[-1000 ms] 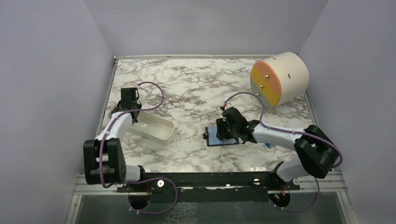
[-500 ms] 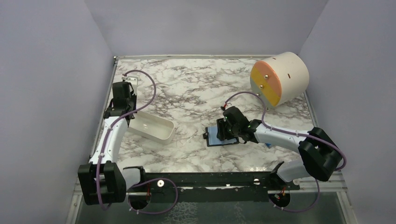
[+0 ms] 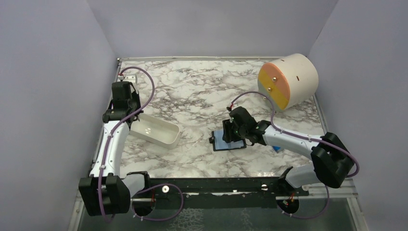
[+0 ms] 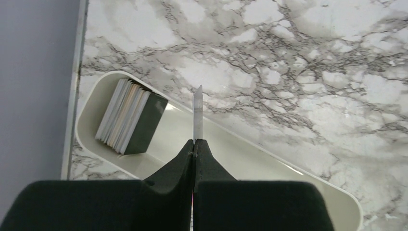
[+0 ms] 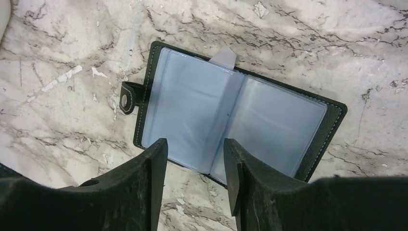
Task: Put the credit cards into the card holder
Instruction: Pick up the credit card from the storage box, then adjust the credit card.
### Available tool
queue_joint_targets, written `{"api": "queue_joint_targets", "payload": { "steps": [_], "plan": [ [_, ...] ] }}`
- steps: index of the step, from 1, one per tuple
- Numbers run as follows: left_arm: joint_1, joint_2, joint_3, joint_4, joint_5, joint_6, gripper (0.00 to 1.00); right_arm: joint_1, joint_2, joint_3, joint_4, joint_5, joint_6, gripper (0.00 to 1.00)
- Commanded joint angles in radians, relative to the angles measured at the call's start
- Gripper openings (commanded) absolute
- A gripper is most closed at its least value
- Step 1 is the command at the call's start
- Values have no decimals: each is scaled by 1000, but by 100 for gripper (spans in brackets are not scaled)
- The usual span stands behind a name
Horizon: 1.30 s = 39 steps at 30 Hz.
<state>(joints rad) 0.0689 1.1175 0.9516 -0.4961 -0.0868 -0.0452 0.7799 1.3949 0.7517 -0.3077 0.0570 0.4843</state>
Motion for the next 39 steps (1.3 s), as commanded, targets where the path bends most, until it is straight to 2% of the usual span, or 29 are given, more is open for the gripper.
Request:
{"api": "queue_joint_targets", "payload": {
  "steps": [1,8,16,21,28,32,39],
  "plan": [
    [-1,-49,-5,-19,148,-88,0,7,-45,54,-12,-73,25,47],
    [-2,-71,0,-88,316,-172,0,6,-137,66,76,-238,81,47],
    [-3,-118,-3,-90,592,-302,0,7,-190,16,458,-504,289,59],
    [-1,-150,-26,-60,751,-389,0,7,-116,28,680,-558,427,64],
    [-3,-221,-109,79,926,-556,0,7,81,121,905,-652,566,64],
    [-5,-237,-176,180,1004,-653,0,9,159,176,939,-661,592,64],
    [-15,-246,-218,280,1048,-741,0,20,261,233,971,-688,637,64]
  ]
}}
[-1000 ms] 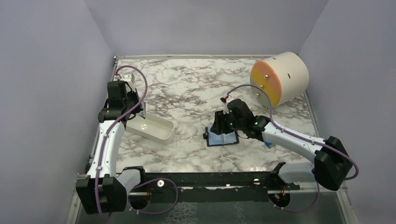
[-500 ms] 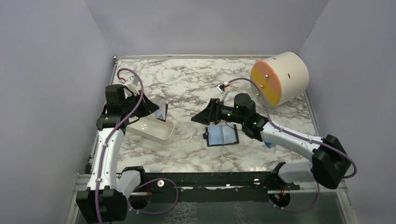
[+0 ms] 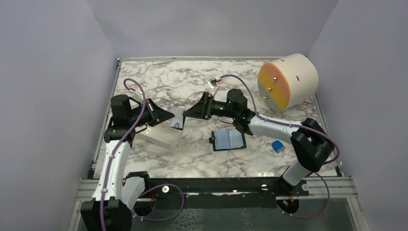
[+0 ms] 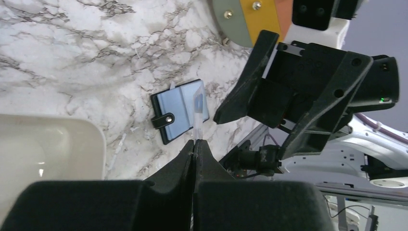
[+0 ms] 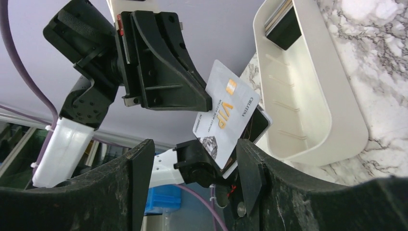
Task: Put the credit cards into the card holder
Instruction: Adjust the credit card.
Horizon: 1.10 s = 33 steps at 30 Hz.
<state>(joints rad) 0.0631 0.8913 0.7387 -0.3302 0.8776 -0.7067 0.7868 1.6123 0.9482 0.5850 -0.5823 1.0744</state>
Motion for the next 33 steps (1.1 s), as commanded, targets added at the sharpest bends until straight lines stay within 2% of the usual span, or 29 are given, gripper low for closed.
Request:
{"api": "queue_joint_targets", "payload": {
  "steps": [1,13,23,27,33],
  "plan": [
    [-11,-20,-7,121,86,-85,0,15,52,42,76,-53,49,64],
    [-13,-16,-10,131,77,-78,0,21,38,-6,5,43,70,64],
    [-13,-13,-5,143,84,-99,0,22,89,-10,138,-6,131,63],
    [-13,-13,-16,156,87,-113,0,22,93,-7,226,-26,150,54],
    [-14,-13,-52,177,84,-128,0,22,75,-48,285,-13,156,20]
  ]
}}
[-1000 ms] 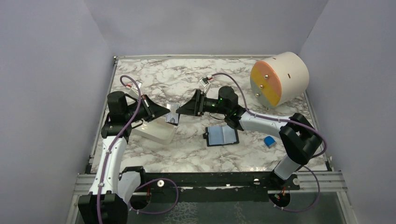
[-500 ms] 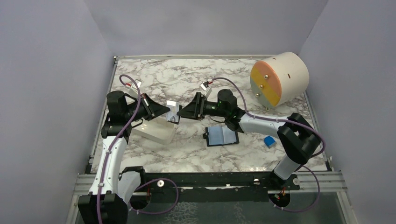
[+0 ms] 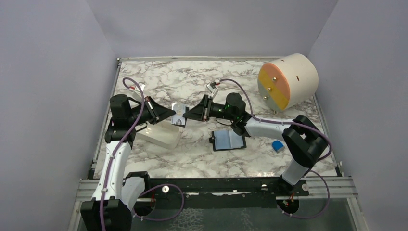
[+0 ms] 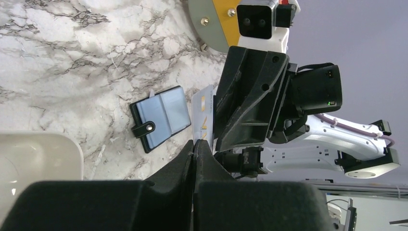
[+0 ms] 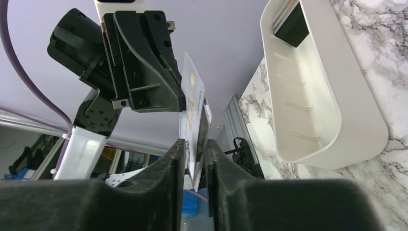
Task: Put the credit cards into the card holder
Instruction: Adjust the credit card.
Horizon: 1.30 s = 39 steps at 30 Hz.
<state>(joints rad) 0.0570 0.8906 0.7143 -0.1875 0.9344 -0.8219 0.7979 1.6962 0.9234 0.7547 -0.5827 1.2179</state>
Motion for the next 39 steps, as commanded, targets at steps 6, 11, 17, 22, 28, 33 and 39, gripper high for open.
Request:
{"api": "queue_joint_targets", "payload": {
  "steps": [6,11,17,22,28,33,39],
  "plan": [
    [-7,2,-45,26,19,15,0,11,-32,-64,145,2,8,1],
    [-7,6,-37,9,27,53,0,9,-64,-93,120,0,-17,1],
    [-8,11,-29,17,58,53,0,9,-93,-118,108,-23,-49,1],
    [-7,12,-30,36,79,30,0,9,-106,-124,109,-38,-55,1],
    [-8,-2,-55,114,93,-45,13,7,-98,-119,153,-70,-30,1],
    [-7,1,-74,166,116,-60,0,7,-93,-106,145,-97,-29,1],
    [-7,5,-79,173,124,-46,0,0,-122,-138,152,-119,-37,4]
  ]
}}
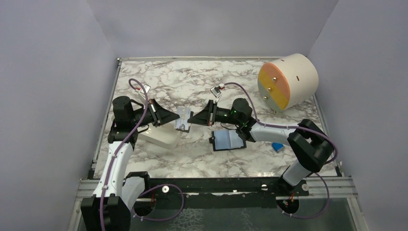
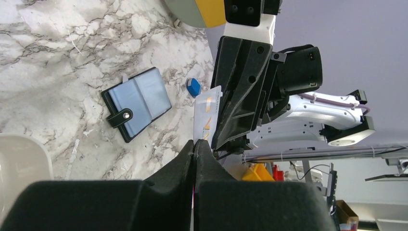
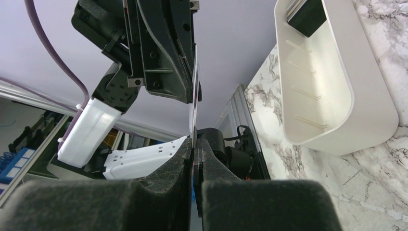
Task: Put the credit cards into the card holder
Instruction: Adjust the credit card.
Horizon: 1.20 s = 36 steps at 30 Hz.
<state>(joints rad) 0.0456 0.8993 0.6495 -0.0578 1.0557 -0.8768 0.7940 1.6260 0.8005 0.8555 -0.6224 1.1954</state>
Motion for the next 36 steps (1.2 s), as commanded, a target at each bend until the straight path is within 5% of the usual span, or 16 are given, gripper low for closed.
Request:
{"api": "queue_joint_targets", "payload": {
  "steps": [1,27,36],
  "plan": [
    [3,-3,-14,44,3,7,0,3,-56,-15,44,-83,-18,5],
    [-11,-4,-114,312,18,-220,0,-28,-80,-78,22,-108,-32,1],
    [-11,5,-107,275,8,-179,0,-38,-92,-102,27,-131,-27,1]
  ]
}}
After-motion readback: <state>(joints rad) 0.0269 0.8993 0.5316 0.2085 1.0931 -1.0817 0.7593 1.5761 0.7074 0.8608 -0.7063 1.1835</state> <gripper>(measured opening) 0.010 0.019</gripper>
